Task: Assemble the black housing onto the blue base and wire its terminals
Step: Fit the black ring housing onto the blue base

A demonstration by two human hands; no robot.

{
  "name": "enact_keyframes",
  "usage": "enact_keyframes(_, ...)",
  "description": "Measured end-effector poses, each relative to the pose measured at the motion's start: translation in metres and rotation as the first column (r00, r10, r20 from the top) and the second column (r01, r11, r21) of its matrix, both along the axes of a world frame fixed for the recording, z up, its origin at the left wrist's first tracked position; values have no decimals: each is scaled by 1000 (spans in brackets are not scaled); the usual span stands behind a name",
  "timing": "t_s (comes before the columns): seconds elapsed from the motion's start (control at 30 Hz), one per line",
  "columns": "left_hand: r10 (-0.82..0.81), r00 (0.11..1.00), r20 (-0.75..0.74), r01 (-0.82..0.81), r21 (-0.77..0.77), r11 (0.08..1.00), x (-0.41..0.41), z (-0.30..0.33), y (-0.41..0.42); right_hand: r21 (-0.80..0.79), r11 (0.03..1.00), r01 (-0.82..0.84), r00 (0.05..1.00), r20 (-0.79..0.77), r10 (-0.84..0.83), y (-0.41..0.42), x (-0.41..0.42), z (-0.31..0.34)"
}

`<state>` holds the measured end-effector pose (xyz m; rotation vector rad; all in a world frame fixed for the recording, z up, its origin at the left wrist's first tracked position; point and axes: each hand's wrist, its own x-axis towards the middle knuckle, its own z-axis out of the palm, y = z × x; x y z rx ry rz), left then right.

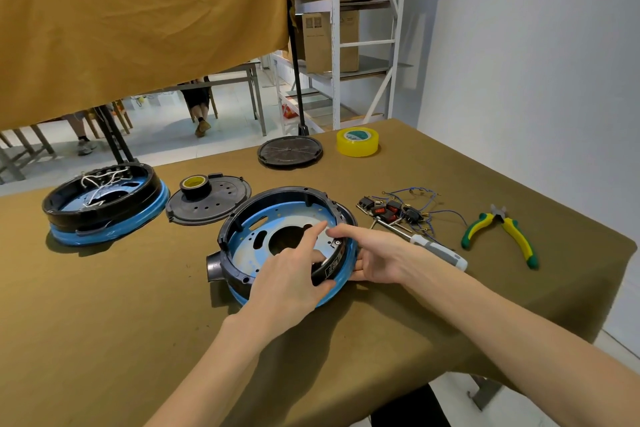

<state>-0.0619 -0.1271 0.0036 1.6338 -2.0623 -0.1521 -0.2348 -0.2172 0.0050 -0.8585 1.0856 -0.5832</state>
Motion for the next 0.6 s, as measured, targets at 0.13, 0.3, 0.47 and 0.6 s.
enact_keyframes(0.13,-1,999,41,3,-37,999,0,-1,-1,14,1000,24,1000,13,-24,-1,-2,1)
enact_keyframes(0.3,-16,997,71,23,-96,995,1,0,-8,41,999,29,999,17,-29,-1,-3,9)
enact_keyframes(0.47,-67,989,129,85,-145,986,10,7,-12,34,999,27,999,39,-28,-3,0,17)
enact_keyframes(0.6,-66,990,124,83,-133,988,3,2,-9,51,997,53,998,42,-55,-2,2,16)
